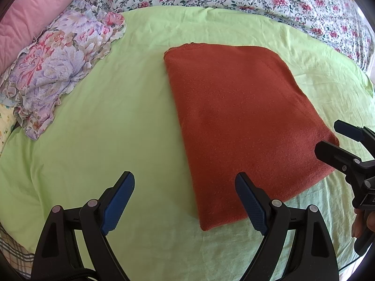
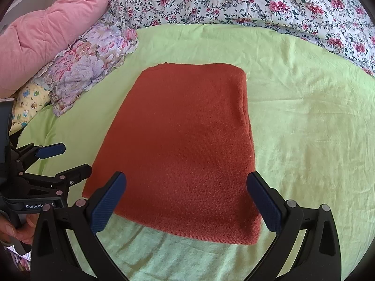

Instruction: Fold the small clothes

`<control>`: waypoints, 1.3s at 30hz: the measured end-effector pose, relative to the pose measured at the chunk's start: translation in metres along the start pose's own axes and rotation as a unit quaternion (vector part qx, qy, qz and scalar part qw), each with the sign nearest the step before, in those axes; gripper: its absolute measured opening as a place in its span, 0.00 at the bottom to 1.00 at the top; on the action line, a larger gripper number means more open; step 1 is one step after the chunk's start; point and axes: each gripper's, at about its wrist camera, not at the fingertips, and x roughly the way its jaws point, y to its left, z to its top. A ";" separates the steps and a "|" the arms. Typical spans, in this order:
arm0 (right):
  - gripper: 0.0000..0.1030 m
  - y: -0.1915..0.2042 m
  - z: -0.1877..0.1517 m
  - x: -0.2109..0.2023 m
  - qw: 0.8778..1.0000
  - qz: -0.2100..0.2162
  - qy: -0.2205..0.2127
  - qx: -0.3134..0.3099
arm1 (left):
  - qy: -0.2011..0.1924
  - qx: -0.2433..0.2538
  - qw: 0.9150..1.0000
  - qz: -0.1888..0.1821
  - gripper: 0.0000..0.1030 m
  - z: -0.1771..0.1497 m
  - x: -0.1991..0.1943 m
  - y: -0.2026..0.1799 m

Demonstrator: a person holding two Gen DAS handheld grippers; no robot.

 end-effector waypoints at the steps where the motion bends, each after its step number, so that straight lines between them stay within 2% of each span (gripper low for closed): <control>1: 0.99 0.000 0.001 0.000 1.000 0.000 0.000 0.000 | 0.000 0.000 1.000 0.000 0.86 0.001 0.000 0.000; 24: 0.99 -0.003 0.005 0.001 1.000 0.002 0.002 0.003 | -0.007 0.000 1.000 0.003 0.86 0.004 -0.003 -0.008; 39: 0.99 -0.006 0.006 0.002 1.000 -0.003 -0.004 0.018 | -0.010 -0.019 1.000 0.006 0.86 0.013 -0.001 0.007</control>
